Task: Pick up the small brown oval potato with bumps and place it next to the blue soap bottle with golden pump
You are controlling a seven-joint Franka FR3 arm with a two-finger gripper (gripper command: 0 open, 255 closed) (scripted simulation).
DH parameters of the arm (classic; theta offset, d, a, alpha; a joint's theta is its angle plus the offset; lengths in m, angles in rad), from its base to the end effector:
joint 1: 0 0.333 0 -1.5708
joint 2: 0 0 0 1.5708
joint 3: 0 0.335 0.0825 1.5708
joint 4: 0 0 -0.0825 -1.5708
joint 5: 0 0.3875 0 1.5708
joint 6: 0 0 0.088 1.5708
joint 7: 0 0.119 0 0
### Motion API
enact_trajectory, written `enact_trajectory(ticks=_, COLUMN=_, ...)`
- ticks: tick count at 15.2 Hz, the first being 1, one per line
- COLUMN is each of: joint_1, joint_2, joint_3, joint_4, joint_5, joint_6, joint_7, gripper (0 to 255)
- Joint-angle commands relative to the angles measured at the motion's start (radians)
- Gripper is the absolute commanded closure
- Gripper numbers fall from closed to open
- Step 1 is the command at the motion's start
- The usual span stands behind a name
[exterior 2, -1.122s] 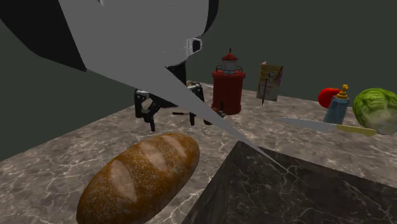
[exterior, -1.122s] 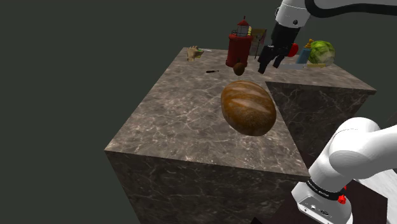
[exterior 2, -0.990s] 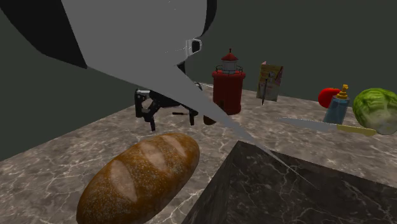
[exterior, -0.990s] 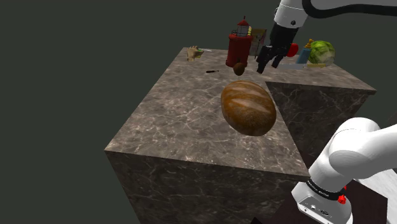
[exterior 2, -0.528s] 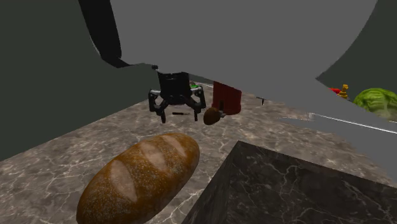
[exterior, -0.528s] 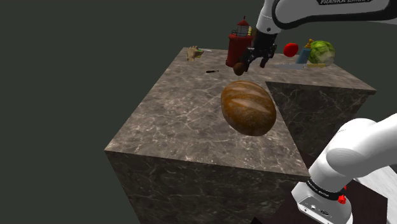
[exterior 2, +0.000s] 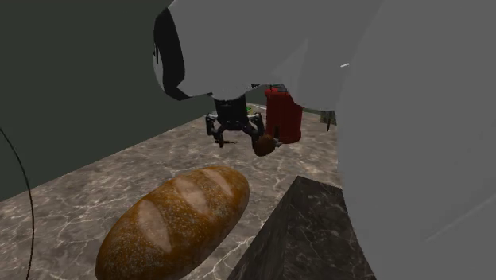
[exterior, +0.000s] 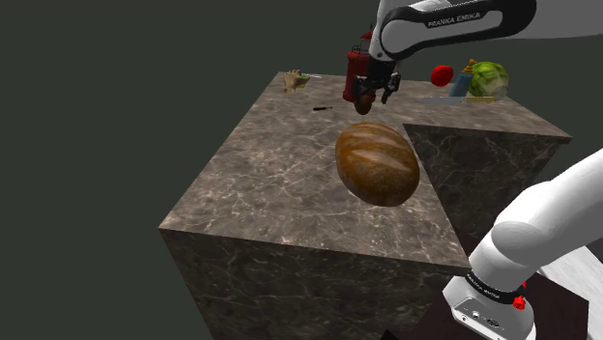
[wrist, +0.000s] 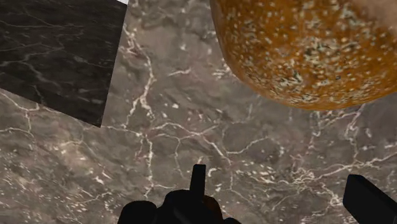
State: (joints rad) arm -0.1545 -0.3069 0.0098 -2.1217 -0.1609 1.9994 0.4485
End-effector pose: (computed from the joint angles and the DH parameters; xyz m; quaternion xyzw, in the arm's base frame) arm 0.4753 -0.0804 0.5638 0.9568 -0.2648 0.1025 0.0626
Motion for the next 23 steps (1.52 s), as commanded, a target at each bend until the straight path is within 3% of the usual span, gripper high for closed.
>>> enact_trajectory(ticks=1, joint_1=-0.02, joint_2=0.065, joint_3=-0.006, joint_4=0.05, joint_5=-0.016, joint_6=0.021, joint_7=0.039, gripper=0)
enact_trajectory(ticks=10, joint_1=-0.085, joint_2=0.333, joint_3=-0.05, joint_4=0.267, joint_5=-0.073, joint_6=0.086, joint_7=0.201, gripper=0)
enact_trajectory(ticks=17, joint_1=-0.093, joint_2=0.372, joint_3=-0.058, joint_4=0.225, joint_5=-0.078, joint_6=0.169, joint_7=0.204, gripper=0)
enact_trajectory(ticks=23, joint_1=-0.094, joint_2=0.376, joint_3=-0.059, joint_4=0.223, joint_5=-0.079, joint_6=0.176, joint_7=0.204, gripper=0)
